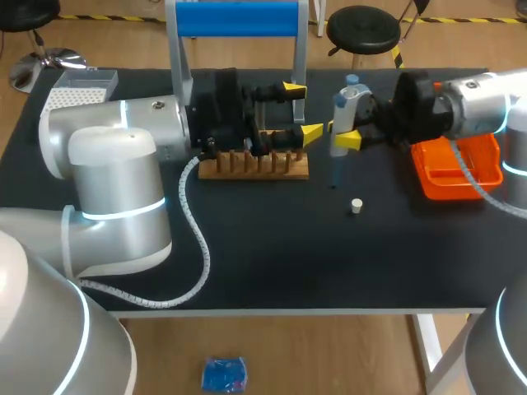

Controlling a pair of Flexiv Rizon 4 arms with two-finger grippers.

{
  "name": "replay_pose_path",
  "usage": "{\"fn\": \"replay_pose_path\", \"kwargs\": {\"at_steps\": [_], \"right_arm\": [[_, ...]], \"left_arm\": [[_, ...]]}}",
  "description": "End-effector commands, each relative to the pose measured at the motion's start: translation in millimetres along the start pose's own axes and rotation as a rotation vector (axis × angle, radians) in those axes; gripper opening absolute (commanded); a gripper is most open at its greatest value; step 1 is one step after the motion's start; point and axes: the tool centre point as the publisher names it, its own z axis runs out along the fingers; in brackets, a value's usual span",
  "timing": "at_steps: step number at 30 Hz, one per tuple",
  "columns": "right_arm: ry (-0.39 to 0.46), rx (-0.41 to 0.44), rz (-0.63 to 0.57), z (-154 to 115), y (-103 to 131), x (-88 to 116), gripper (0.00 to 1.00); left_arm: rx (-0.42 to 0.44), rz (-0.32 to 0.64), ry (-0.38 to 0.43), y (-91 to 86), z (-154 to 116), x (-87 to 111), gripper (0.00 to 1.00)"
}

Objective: Invert the test tube, pick up the pipette, mount the tip to pipette, aspirate from beaker and dispense into the tube, eject the tip, return the pipette, and cap with the stopper.

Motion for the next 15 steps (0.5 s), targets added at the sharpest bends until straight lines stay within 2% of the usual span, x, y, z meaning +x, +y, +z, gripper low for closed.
{"fn": "replay_pose_path", "kwargs": {"at_steps": [1, 15], "right_arm": [[0.004, 0.004, 0.007, 13, -2, -8, 0.0], [-0.032, 0.022, -0.016, 37, -1, -16, 0.0]], "left_arm": [[0.002, 0.001, -0.006, 0.4, 1, 1.4, 1.0], [0.002, 0.001, -0.006, 0.4, 1, 1.4, 1.0]]}}
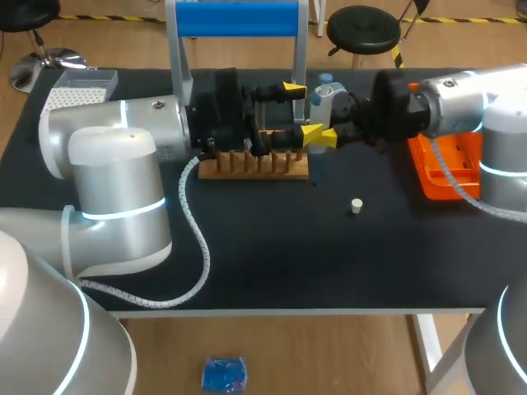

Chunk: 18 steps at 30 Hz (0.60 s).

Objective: Invert the test tube, pick up the pipette, mount the tip to pipette, aspirate from beaker and dispense into the tube, eject the tip, return the pipette, and cap with the stopper.

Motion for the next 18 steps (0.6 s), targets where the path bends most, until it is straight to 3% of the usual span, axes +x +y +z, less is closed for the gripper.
{"fn": "replay_pose_path", "kwargs": {"at_steps": [1, 18], "right_arm": [[-0.011, 0.003, 0.002, 7, 1, 1, 0.0], [-0.019, -0.01, -0.01, 18, 2, -3, 0.0]], "left_arm": [[0.002, 0.001, -0.006, 0.4, 1, 1.4, 1.0], [0.002, 0.001, -0.006, 0.4, 1, 1.4, 1.0]]}}
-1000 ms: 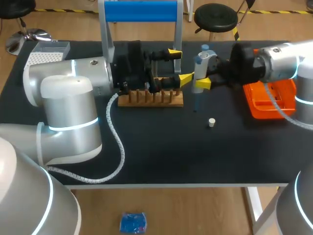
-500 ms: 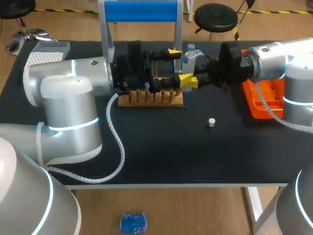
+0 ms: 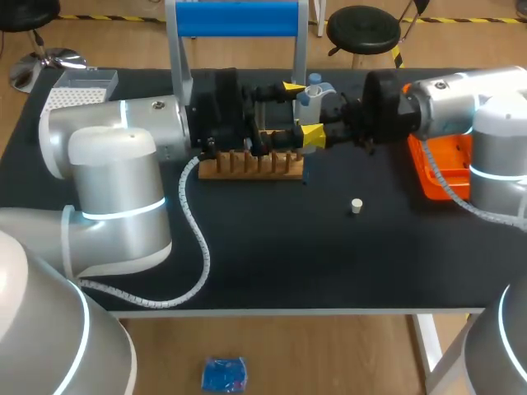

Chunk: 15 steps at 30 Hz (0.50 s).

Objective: Invert the test tube, pick up the pipette, mount the tip to pipette, aspirate from beaker and dispense into the tube, eject the tip, return the pipette, and cap with the stopper.

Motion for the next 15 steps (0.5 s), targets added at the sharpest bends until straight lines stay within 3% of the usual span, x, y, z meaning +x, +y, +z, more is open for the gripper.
{"fn": "replay_pose_path", "kwargs": {"at_steps": [1, 4, 7, 11, 15], "right_arm": [[0.0, -0.003, 0.002, 2.2, -1.6, -1.3, 0.0], [-0.001, -0.002, 0.003, 2.3, -2.0, -1.6, 0.0], [-0.004, -0.003, 0.0, 2.5, -1.9, -2.1, 0.0], [-0.018, -0.009, -0.008, 2.7, -0.7, -2.9, 0.0], [-0.027, -0.011, -0.019, 2.6, 1.1, -3.1, 0.0]], "left_arm": [[0.002, 0.001, -0.006, 0.4, 1.5, 1.4, 1.0], [0.002, 0.001, -0.006, 0.4, 1.5, 1.4, 1.0], [0.002, 0.001, -0.006, 0.4, 1.5, 1.4, 0.92], [0.002, 0.001, -0.006, 0.4, 1.5, 1.4, 0.67], [0.002, 0.001, -0.006, 0.4, 1.5, 1.4, 0.69]]}}
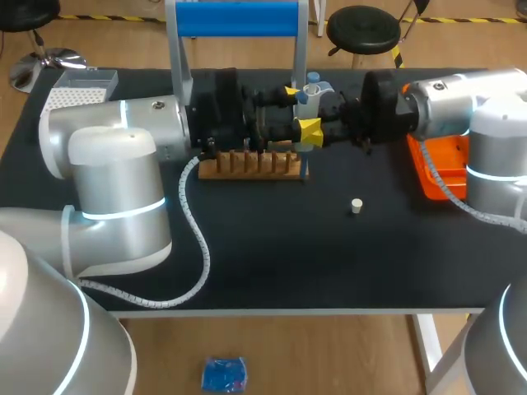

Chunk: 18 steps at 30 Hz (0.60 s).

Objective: Invert the test tube, pick up the pipette, mount the tip to pipette, aspirate from beaker and dispense into the tube, eject the tip, return the pipette, and cap with the stopper.

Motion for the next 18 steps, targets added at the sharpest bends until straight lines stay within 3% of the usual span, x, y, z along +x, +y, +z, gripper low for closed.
{"fn": "replay_pose_path", "kwargs": {"at_steps": [1, 7, 11, 12, 13, 14, 15, 18], "right_arm": [[-0.009, -0.002, -0.004, 0.9, 1.0, 2.8, 0.0], [-0.02, -0.004, -0.013, 0.9, 1.5, 2.9, 0.0], [-0.037, -0.003, -0.016, 0.9, 1.5, 3.0, 0.0], [-0.037, -0.004, -0.016, 0.9, 1.5, 2.9, 0.0], [-0.037, -0.003, -0.016, 0.9, 1.4, 2.9, 0.0], [-0.038, -0.003, -0.017, 1.0, 1.3, 2.9, 0.0], [-0.039, -0.004, -0.017, 1.0, 1.2, 2.9, 0.0], [-0.039, -0.005, -0.016, 1.1, 0.7, 2.9, 0.0]], "left_arm": [[0.002, 0.001, -0.006, 0.4, 1.5, 1.4, 0.69], [0.002, 0.001, -0.006, 0.4, 1.5, 1.4, 0.69], [0.002, 0.001, -0.006, 0.4, 1.5, 1.4, 0.54], [0.002, 0.001, -0.006, 0.4, 1.5, 1.4, 0.45], [0.002, 0.001, -0.006, 0.4, 1.5, 1.4, 0.29], [0.002, 0.001, -0.006, 0.4, 1.5, 1.4, 0.04], [0.002, 0.001, -0.006, 0.4, 1.5, 1.4, 0.0], [0.002, 0.001, -0.006, 0.4, 1.5, 1.4, 0.0]]}}
